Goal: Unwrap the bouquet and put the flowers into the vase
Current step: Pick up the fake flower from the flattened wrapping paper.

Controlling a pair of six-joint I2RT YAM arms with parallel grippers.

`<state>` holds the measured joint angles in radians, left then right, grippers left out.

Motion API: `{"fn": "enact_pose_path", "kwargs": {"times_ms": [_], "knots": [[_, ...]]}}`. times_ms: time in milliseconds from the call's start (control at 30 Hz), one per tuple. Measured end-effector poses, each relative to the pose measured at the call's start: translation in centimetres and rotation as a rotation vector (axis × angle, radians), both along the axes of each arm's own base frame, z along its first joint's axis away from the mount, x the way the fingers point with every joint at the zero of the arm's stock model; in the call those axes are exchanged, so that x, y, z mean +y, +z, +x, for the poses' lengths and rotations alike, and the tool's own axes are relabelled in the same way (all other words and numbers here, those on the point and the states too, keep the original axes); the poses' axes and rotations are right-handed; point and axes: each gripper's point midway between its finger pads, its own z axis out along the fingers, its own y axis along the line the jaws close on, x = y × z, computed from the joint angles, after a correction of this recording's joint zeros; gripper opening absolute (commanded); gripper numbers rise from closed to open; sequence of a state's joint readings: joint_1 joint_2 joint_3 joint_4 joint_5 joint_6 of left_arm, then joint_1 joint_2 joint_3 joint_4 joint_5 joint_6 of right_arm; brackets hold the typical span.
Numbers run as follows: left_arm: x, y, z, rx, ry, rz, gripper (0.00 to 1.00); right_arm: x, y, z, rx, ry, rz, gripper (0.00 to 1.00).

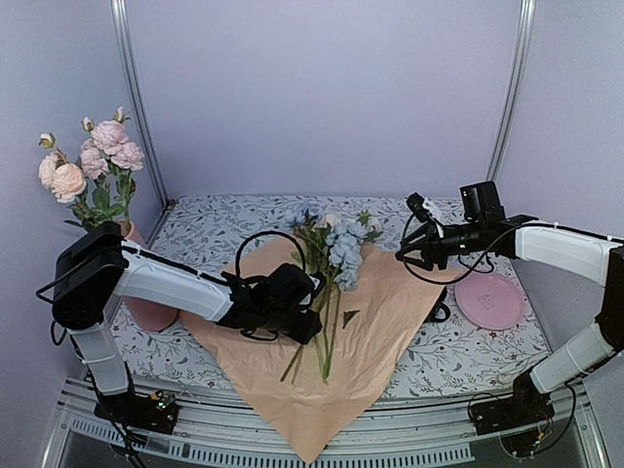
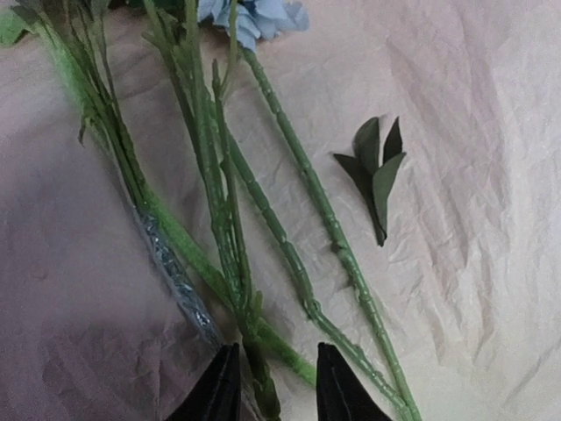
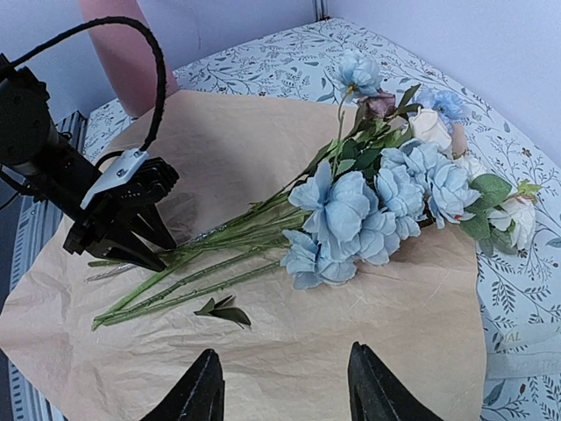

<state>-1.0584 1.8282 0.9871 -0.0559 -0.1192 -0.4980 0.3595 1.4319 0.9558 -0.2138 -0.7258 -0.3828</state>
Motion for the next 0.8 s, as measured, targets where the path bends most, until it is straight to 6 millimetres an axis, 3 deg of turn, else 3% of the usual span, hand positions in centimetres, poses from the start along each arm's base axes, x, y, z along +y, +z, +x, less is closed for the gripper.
{"fn": "enact_pose_path", "kwargs": {"times_ms": [67,200,500,800], "knots": [[0.2,0.2,0.1,-0.003,0.02,0.015,0.39,0.0,0.0,0.0,-0.001,0.001,0.001,0.51],[0.2,0.7,0.7,-0.005,0.055,0.034,0.38,0.1,0.0,0.1,-0.002,0.002,0.002,0.5],[0.2,-1.2,0.0,0.038,0.064,0.091,0.22,0.2,-0.8,0.0,0.024,0.013,0.002,0.5],[0.1,-0.9,0.0,0.049,0.077,0.092,0.01,0.3,-1.5,0.1,0.042,0.018,-0.003,0.5]]}}
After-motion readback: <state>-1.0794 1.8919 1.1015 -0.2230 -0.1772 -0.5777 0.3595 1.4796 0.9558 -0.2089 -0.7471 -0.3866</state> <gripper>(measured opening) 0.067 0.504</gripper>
